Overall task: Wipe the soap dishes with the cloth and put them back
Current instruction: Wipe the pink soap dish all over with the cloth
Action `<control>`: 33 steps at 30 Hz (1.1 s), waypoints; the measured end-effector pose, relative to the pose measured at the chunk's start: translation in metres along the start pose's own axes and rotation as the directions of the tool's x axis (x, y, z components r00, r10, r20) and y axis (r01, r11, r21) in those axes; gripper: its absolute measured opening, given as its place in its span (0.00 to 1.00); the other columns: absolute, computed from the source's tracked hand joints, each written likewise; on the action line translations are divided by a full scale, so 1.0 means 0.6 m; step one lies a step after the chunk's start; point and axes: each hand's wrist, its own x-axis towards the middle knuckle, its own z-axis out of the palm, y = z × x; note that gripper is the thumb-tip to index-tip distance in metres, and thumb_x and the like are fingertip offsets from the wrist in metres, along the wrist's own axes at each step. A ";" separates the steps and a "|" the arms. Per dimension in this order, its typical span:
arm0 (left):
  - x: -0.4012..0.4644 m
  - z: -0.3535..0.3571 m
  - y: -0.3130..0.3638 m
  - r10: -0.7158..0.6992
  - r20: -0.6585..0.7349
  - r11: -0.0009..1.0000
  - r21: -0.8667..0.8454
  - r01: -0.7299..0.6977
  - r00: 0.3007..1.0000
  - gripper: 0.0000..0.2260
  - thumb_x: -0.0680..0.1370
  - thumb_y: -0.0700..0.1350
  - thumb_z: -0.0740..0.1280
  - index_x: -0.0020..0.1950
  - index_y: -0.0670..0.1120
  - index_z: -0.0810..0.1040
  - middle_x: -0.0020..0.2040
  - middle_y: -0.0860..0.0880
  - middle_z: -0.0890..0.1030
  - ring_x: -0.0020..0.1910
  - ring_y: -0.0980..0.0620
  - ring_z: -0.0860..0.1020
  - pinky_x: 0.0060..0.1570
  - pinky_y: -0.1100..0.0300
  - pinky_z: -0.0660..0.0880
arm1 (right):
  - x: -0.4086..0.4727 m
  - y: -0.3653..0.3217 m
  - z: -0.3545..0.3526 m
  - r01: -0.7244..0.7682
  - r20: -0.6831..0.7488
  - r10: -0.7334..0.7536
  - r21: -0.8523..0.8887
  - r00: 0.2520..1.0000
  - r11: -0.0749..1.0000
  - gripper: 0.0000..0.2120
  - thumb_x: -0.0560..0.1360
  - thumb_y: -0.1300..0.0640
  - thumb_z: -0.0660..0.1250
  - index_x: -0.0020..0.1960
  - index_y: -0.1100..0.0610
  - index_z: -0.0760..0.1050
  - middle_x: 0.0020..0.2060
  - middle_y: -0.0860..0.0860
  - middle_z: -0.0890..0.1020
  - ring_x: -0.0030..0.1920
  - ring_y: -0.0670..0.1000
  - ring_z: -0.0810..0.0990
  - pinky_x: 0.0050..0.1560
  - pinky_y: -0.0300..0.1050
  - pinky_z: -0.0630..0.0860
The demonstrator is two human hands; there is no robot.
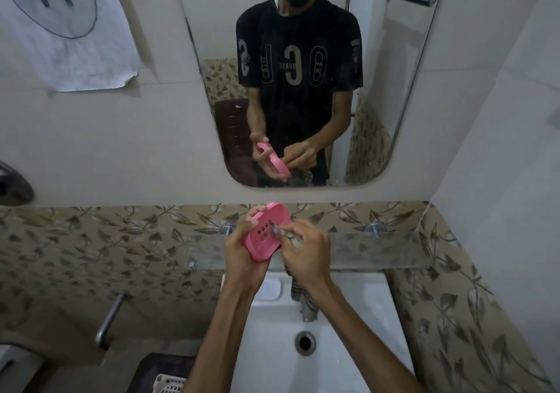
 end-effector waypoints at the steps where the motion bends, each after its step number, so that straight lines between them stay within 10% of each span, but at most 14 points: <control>1: 0.001 -0.001 0.000 0.003 -0.011 1.000 -0.010 -0.003 1.000 0.14 0.71 0.43 0.68 0.55 0.44 0.83 0.56 0.41 0.83 0.52 0.44 0.81 0.50 0.51 0.77 | -0.007 -0.004 0.000 0.039 0.056 -0.040 0.024 0.998 0.999 0.05 0.73 0.59 0.79 0.48 0.53 0.89 0.43 0.47 0.88 0.40 0.45 0.84 0.42 0.46 0.83; 10: -0.002 0.004 0.000 0.027 0.021 0.999 -0.029 -0.026 0.999 0.21 0.63 0.45 0.77 0.54 0.43 0.82 0.54 0.41 0.82 0.49 0.45 0.80 0.48 0.55 0.78 | -0.017 -0.025 0.001 0.087 0.068 -0.091 0.056 0.994 0.995 0.04 0.73 0.62 0.78 0.47 0.55 0.88 0.42 0.48 0.87 0.40 0.46 0.83 0.42 0.46 0.82; 14: -0.002 0.006 -0.006 0.023 0.064 0.999 -0.027 -0.021 0.998 0.23 0.63 0.47 0.79 0.56 0.43 0.82 0.55 0.42 0.83 0.50 0.45 0.81 0.48 0.54 0.81 | 0.006 -0.014 -0.008 -0.019 -0.134 0.021 0.012 0.991 1.000 0.03 0.73 0.63 0.78 0.47 0.57 0.87 0.40 0.49 0.86 0.37 0.47 0.82 0.37 0.44 0.80; 19: -0.003 -0.006 -0.005 0.033 0.039 0.997 -0.065 -0.030 0.999 0.24 0.61 0.48 0.80 0.55 0.44 0.83 0.54 0.40 0.83 0.53 0.41 0.80 0.59 0.46 0.76 | -0.034 -0.036 -0.001 0.184 0.067 -0.187 0.050 0.980 0.982 0.05 0.74 0.63 0.76 0.47 0.55 0.88 0.43 0.49 0.88 0.40 0.46 0.85 0.41 0.44 0.83; 24: -0.006 0.004 -0.010 0.057 0.056 0.998 -0.019 -0.056 0.997 0.24 0.60 0.49 0.81 0.54 0.45 0.83 0.53 0.42 0.83 0.47 0.47 0.81 0.45 0.56 0.80 | -0.007 -0.023 -0.008 0.012 -0.014 -0.012 0.022 1.000 1.000 0.05 0.72 0.62 0.79 0.47 0.56 0.88 0.42 0.50 0.88 0.40 0.49 0.85 0.42 0.51 0.83; 33: 0.003 0.002 -0.007 0.092 0.034 0.995 -0.046 -0.090 0.995 0.28 0.59 0.49 0.81 0.57 0.43 0.81 0.56 0.40 0.81 0.54 0.41 0.79 0.60 0.47 0.77 | -0.026 -0.036 0.011 -0.028 0.015 0.025 0.184 1.000 0.983 0.04 0.73 0.61 0.79 0.47 0.56 0.89 0.42 0.47 0.89 0.41 0.45 0.86 0.43 0.50 0.85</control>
